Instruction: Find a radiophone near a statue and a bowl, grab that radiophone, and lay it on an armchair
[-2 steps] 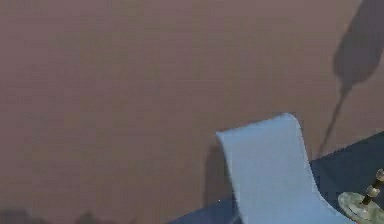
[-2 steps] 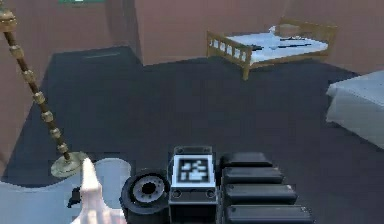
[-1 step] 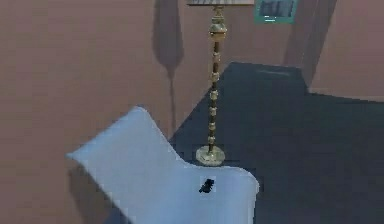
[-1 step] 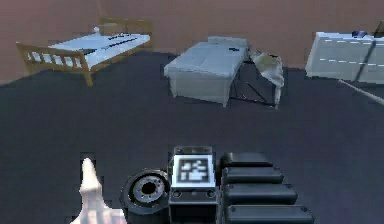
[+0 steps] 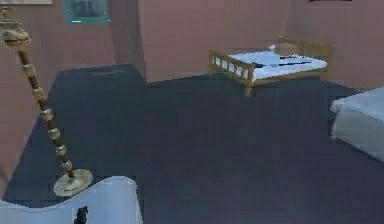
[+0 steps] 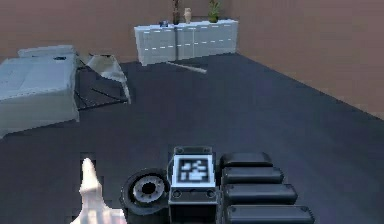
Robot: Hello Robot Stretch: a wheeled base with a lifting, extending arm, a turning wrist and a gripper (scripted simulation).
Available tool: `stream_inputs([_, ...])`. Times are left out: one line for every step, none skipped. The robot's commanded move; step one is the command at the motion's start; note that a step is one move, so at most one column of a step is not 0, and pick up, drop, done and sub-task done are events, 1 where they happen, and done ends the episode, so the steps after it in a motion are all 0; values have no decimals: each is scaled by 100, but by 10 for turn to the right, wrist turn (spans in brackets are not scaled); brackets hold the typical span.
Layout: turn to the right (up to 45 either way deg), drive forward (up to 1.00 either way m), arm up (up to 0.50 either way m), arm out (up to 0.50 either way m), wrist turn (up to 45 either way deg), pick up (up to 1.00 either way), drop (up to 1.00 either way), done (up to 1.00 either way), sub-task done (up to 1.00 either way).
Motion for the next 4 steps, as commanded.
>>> stream_inputs([240, 0, 0, 0, 0, 0, 0, 0, 0])
stream_inputs([-450, 0, 0, 0, 0, 0, 0, 0, 0])
stream_inputs([-330, 0, 0, 0, 0, 0, 0, 0, 0])
stream_inputs([0, 35, 0, 0, 0, 0, 0, 0, 0])
